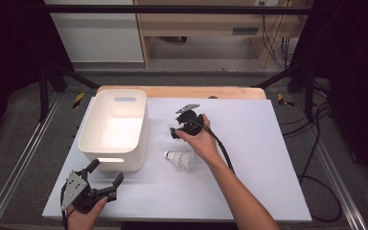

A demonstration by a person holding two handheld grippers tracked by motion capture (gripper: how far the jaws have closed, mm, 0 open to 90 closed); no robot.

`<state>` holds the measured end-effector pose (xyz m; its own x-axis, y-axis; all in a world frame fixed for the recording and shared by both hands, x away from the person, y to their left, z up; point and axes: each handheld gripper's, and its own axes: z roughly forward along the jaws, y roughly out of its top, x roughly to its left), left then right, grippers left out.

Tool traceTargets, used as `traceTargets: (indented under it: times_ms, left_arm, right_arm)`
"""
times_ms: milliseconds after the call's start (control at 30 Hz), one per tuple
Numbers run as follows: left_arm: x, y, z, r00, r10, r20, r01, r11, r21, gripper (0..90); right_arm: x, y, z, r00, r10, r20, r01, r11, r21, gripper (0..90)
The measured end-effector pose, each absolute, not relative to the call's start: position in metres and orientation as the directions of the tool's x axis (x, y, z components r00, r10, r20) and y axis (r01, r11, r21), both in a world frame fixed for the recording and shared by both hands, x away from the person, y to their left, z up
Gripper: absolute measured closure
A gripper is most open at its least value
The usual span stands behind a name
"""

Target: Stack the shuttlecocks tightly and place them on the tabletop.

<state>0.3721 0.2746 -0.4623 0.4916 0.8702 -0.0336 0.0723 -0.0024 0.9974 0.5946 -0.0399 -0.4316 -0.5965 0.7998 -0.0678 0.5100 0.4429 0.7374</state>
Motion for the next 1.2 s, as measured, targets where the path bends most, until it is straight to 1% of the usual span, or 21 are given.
traceTargets:
  times_ms: [167, 467, 667, 1200]
  left_arm:
    - [0.372, 0.274, -0.462, 0.494, 0.869, -0.029, 0.072, -0.007, 0.997, 1.9]
    - [0.371, 0.274, -0.462, 0.495, 0.868, -0.028, 0.071, -0.008, 0.997, 2.0]
    - [0.371, 0.274, -0.462, 0.496, 0.868, -0.024, 0.068, -0.011, 0.998, 2.0]
    - [0.371, 0.272, -0.462, 0.501, 0.865, -0.02, 0.067, -0.016, 0.998, 2.1]
  right_arm:
    - [0.596, -0.038, -0.434, -0.589, 0.806, -0.065, 0.517, 0.437, 0.735, 19.0]
    - [0.598, -0.029, -0.437, -0.577, 0.813, -0.083, 0.523, 0.445, 0.727, 24.1]
    - [0.6, -0.025, -0.438, -0.569, 0.816, -0.098, 0.523, 0.452, 0.722, 32.2]
    - [0.603, -0.024, -0.446, -0.562, 0.82, -0.106, 0.542, 0.462, 0.702, 45.6]
